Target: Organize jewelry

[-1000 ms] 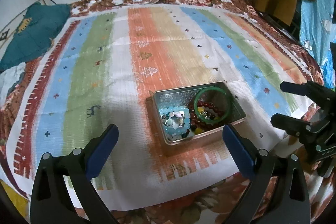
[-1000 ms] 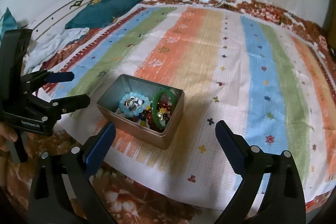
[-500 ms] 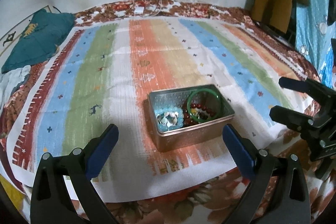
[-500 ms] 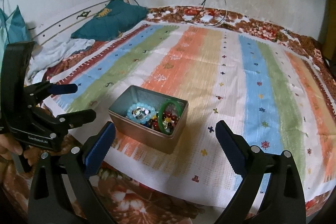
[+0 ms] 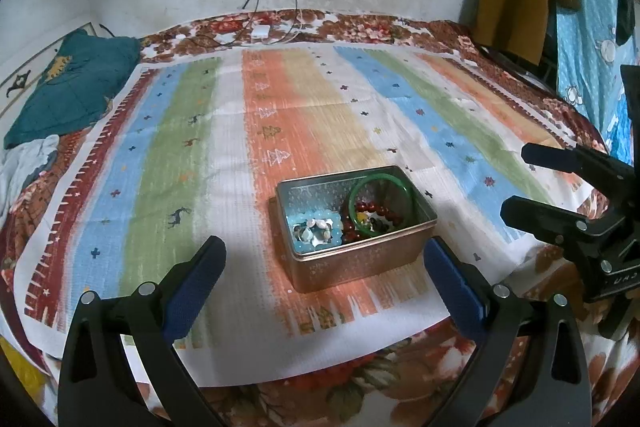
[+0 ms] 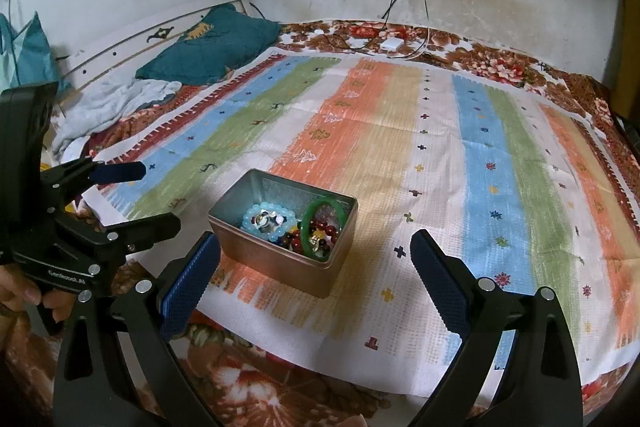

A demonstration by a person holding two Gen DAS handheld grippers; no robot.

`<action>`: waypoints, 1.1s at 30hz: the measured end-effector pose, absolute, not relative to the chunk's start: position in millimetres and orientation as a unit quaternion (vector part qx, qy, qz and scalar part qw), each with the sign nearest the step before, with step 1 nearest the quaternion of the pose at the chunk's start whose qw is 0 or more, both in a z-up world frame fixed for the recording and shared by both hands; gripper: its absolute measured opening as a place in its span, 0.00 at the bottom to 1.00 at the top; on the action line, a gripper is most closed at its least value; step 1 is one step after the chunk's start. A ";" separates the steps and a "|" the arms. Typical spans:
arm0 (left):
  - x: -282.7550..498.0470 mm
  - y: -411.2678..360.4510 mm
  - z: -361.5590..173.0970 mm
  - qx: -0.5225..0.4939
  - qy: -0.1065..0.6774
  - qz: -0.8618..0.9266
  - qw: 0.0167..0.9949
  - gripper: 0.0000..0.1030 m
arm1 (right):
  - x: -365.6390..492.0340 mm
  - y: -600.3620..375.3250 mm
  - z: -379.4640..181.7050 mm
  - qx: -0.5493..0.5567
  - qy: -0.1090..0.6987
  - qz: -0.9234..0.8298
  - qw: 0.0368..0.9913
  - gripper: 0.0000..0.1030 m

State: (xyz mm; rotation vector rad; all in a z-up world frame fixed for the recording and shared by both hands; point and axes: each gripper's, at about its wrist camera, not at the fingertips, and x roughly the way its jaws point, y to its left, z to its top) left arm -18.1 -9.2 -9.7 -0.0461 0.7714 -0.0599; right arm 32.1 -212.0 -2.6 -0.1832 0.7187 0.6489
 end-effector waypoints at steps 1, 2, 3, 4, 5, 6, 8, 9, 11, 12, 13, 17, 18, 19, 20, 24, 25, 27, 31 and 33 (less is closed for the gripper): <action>-18.0 -9.5 -10.2 -0.020 0.376 -0.027 0.926 0.94 | 31.5 -212.2 -2.7 -0.088 0.345 0.311 0.881 0.94; -18.0 -9.7 -10.6 -0.019 0.377 -0.026 0.926 0.94 | 30.7 -212.3 -2.7 -0.088 0.344 0.310 0.882 0.94; -17.7 -9.7 -11.0 -0.019 0.378 -0.025 0.925 0.94 | 30.7 -212.3 -2.7 -0.089 0.344 0.310 0.882 0.94; -17.6 -9.5 -11.0 -0.020 0.379 -0.026 0.925 0.94 | 31.0 -212.5 -2.4 -0.090 0.344 0.311 0.882 0.94; -17.7 -9.3 -10.9 -0.020 0.378 -0.026 0.925 0.94 | 31.0 -212.8 -2.4 -0.090 0.343 0.310 0.882 0.94; -17.7 -9.2 -10.8 -0.020 0.377 -0.026 0.926 0.94 | 31.4 -213.9 -2.1 -0.089 0.343 0.310 0.882 0.94; -17.8 -9.5 -10.9 -0.022 0.377 -0.030 0.925 0.94 | 31.0 -213.5 -2.5 -0.086 0.342 0.311 0.882 0.94; -18.5 -10.3 -10.9 -0.023 0.376 -0.037 0.926 0.94 | 31.4 -214.3 -2.3 -0.084 0.342 0.311 0.883 0.94; -19.8 -12.5 -11.0 -0.019 0.373 -0.040 0.927 0.94 | 31.0 -214.7 -2.5 -0.082 0.342 0.311 0.883 0.94; -20.4 -13.4 -10.7 -0.018 0.372 -0.040 0.927 0.94 | 31.7 -214.7 -2.9 -0.082 0.343 0.311 0.882 0.94; -20.5 -14.3 -11.0 -0.016 0.372 -0.040 0.927 0.94 | 31.0 -214.9 -2.7 -0.083 0.343 0.310 0.883 0.94; -21.3 -14.8 -10.5 -0.015 0.371 -0.040 0.928 0.94 | 30.5 -214.8 -3.3 -0.085 0.344 0.309 0.883 0.94; -21.1 -14.8 -10.5 -0.016 0.371 -0.039 0.928 0.94 | 30.5 -214.6 -3.8 -0.085 0.344 0.309 0.882 0.94; -21.0 -14.9 -10.5 -0.017 0.371 -0.039 0.928 0.94 | 30.6 -214.6 -3.8 -0.086 0.344 0.309 0.883 0.94; -20.9 -15.0 -10.7 -0.018 0.372 -0.038 0.927 0.94 | 30.6 -214.4 -3.7 -0.085 0.344 0.309 0.883 0.94; -21.1 -9.9 -9.9 -0.026 0.375 -0.033 0.926 0.94 | 30.7 -214.4 -5.4 -0.086 0.346 0.307 0.883 0.94; -21.2 -9.4 -9.5 -0.028 0.376 -0.033 0.926 0.94 | 30.8 -214.5 -6.1 -0.087 0.346 0.307 0.883 0.94; -21.4 -9.4 -9.2 -0.027 0.376 -0.032 0.926 0.94 | 30.0 -214.3 -7.3 -0.089 0.347 0.306 0.882 0.94; -20.6 -8.7 -9.7 -0.028 0.378 -0.035 0.925 0.94 | 30.2 -214.3 -7.7 -0.088 0.347 0.306 0.882 0.94; -20.2 -8.2 -10.8 -0.027 0.381 -0.036 0.923 0.94 | 29.8 -214.4 -7.9 -0.087 0.346 0.308 0.882 0.94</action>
